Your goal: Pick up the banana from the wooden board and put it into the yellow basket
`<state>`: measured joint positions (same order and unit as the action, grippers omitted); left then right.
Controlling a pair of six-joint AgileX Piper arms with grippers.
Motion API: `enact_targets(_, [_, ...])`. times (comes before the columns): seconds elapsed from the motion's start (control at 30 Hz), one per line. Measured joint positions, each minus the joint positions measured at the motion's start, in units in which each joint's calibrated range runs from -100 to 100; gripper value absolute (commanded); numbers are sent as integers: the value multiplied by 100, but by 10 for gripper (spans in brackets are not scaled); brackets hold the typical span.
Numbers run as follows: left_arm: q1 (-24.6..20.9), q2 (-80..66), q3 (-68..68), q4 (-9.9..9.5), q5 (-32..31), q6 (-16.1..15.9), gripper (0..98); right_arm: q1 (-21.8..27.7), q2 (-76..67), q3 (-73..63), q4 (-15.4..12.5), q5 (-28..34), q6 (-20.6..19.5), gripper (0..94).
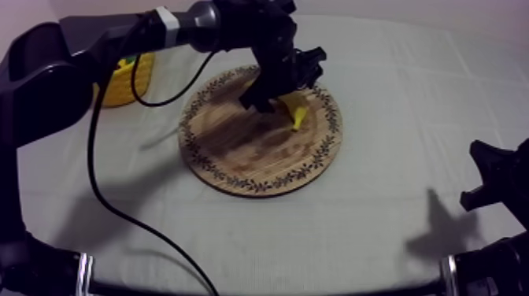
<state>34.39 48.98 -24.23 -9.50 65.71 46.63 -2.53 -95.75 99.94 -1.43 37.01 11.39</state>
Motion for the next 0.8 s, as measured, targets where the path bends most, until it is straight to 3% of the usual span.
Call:
enact_targets(0.43, [-40,450,-370,-252,-54,315,749,0,0,0,0,0,1,3])
enact_targets(0.8, [-22,715,-591,-443,-39,355,718,0,0,0,0,0,-5,3])
